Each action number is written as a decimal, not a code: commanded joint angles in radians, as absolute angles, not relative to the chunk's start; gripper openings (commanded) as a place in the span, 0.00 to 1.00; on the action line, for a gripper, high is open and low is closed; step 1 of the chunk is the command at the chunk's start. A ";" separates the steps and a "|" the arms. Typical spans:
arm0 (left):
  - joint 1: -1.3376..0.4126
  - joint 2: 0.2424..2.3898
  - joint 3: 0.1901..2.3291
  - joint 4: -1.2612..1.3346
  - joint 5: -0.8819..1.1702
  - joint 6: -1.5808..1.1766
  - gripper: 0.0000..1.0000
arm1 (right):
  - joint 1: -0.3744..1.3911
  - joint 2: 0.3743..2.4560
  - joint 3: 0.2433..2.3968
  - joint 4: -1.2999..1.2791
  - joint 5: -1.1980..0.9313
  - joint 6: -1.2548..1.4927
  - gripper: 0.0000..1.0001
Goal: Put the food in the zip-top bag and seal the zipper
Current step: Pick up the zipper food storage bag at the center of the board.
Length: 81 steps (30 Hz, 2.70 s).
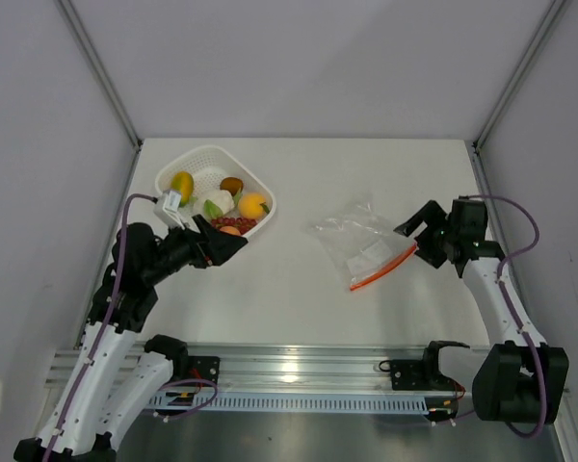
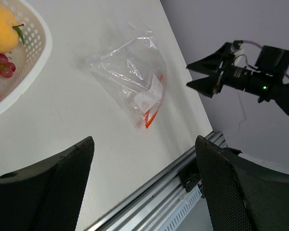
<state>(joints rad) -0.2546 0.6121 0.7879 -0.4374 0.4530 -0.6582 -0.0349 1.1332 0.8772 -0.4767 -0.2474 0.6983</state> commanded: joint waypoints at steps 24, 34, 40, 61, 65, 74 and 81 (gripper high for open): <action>-0.517 0.770 0.839 -0.313 0.465 -0.595 0.77 | -0.049 1.137 0.304 0.270 -0.440 0.784 0.62; -0.666 0.857 0.853 -0.287 0.344 -0.558 0.75 | -0.051 1.333 0.288 0.543 -0.497 0.825 0.36; -0.729 0.888 0.861 -0.272 0.272 -0.529 0.75 | -0.052 1.370 0.298 0.609 -0.511 0.815 0.04; -1.083 1.302 1.166 -0.314 -0.147 -0.348 0.83 | 0.104 0.928 0.517 -0.119 -0.384 0.842 0.00; -1.117 1.383 1.255 -0.348 -0.181 -0.367 0.84 | 0.175 0.891 0.574 -0.280 -0.336 0.861 0.00; -1.178 1.488 1.324 -0.365 -0.310 -0.348 0.84 | 0.291 0.781 0.632 -0.411 -0.281 0.946 0.00; -1.255 1.532 1.327 -0.351 -0.471 -0.316 0.84 | 0.302 0.746 0.672 -0.460 -0.298 0.992 0.00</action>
